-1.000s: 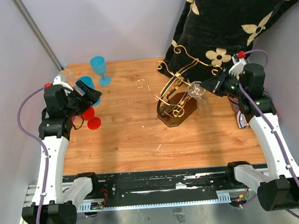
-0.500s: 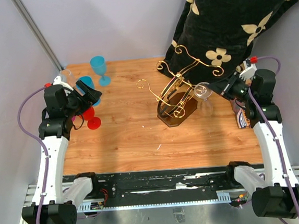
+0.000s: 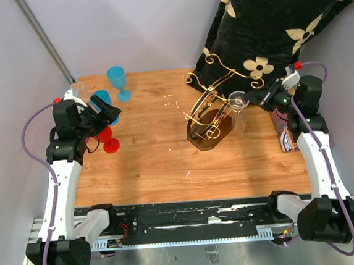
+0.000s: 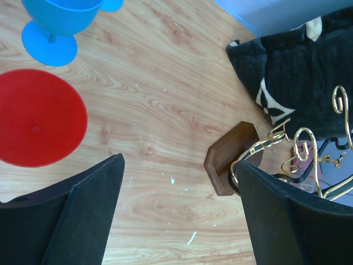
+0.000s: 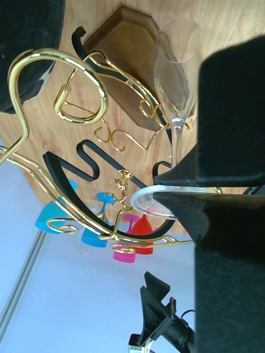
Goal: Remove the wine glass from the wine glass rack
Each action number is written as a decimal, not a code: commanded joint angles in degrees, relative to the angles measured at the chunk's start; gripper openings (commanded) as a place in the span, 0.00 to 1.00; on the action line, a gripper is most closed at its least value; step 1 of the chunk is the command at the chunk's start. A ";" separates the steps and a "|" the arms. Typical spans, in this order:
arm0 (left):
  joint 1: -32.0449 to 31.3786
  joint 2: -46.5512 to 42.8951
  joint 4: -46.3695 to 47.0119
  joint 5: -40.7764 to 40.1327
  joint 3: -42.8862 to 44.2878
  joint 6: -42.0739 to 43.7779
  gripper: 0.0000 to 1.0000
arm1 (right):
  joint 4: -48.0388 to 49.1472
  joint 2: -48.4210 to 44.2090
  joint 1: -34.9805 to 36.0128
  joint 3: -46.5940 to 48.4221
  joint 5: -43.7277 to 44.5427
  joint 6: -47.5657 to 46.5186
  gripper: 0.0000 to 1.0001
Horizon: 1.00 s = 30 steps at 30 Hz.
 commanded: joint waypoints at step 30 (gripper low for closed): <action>-0.33 1.47 0.05 4.02 -0.86 0.58 1.00 | -14.20 -10.70 7.25 3.81 -5.72 -8.71 0.01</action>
